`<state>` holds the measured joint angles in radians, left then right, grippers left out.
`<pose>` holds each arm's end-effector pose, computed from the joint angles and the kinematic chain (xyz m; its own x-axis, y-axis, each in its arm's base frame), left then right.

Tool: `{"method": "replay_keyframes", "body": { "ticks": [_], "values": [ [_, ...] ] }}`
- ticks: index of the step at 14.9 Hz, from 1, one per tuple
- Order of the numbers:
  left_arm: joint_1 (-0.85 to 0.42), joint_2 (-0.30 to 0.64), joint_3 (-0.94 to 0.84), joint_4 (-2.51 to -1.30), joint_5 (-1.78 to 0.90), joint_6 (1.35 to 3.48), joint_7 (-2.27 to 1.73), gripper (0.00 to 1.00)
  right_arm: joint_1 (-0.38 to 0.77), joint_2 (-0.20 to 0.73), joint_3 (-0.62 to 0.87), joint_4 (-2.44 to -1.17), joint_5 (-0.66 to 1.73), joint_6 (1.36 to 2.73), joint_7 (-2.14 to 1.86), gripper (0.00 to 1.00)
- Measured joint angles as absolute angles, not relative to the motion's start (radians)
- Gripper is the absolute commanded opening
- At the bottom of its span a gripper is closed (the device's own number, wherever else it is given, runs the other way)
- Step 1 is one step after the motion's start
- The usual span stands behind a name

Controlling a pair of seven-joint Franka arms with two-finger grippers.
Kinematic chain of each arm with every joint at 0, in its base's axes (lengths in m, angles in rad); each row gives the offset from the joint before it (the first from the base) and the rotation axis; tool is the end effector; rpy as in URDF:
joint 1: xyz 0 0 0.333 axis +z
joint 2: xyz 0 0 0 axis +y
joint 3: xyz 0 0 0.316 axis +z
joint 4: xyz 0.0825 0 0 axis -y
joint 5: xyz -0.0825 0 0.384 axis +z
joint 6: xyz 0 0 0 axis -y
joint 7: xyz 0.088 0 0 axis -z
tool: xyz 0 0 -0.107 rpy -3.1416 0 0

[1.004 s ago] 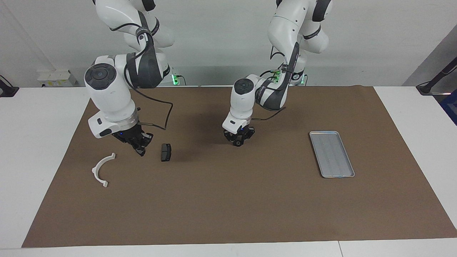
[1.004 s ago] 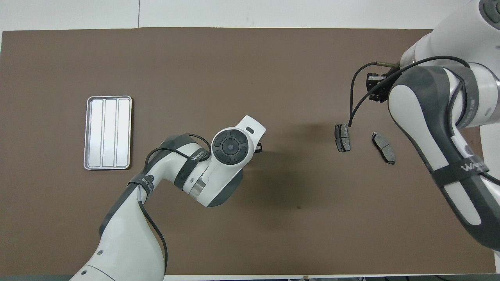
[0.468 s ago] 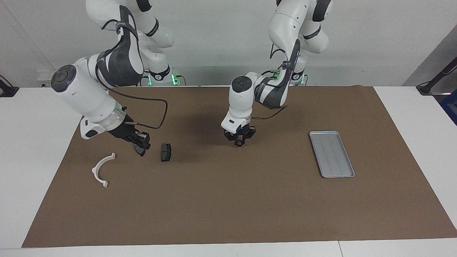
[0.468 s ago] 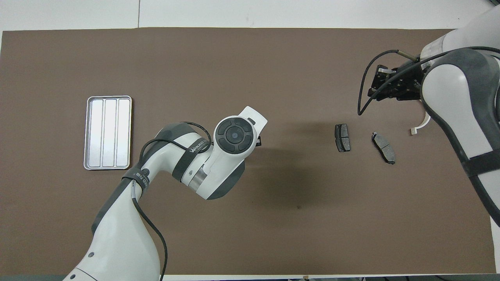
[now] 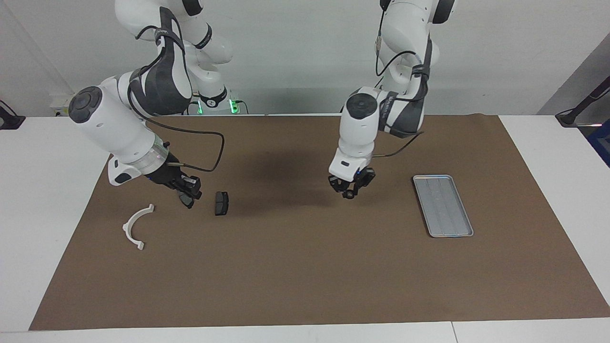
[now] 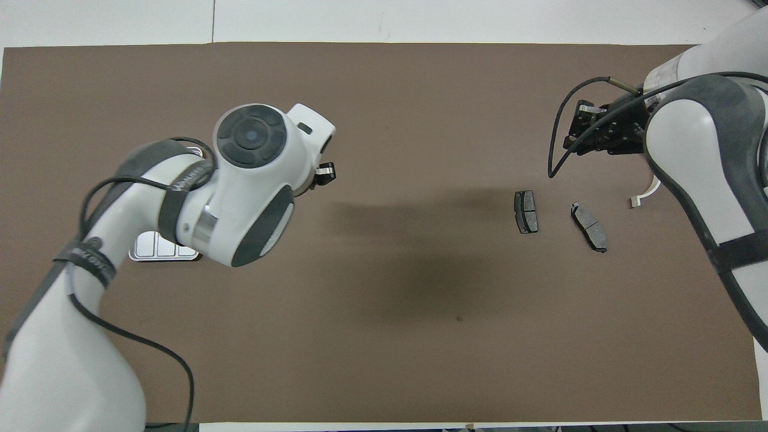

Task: Pick bearing gear from pile to tray
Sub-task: 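Carry the black bearing over the silver tray with the left gripper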

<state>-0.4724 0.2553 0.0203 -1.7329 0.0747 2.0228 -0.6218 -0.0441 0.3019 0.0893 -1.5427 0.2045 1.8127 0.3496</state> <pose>0.5734 -0.2747 0.4340 0.9883 0.1353 0.0698 0.1383 -0.9896 -0.0402 0.6485 0.0397 0.4788 0.9339 -0.3401 -0.1105 -0.3560 -0.9138 -0.1954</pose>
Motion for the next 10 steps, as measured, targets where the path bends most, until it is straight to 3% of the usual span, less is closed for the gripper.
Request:
{"method": "replay_keyframes", "body": {
  "ticks": [4,10],
  "values": [
    [-0.251,0.177,0.024,-1.734,0.074,1.966,-0.434,0.20,-0.003,0.302,0.102,-1.543,-0.001,1.813,0.316,0.00],
    [0.019,0.171,0.025,-1.760,0.056,1.951,-0.092,0.18,0.088,0.298,0.105,-1.544,-0.229,1.813,0.244,0.00]
  ]
}}
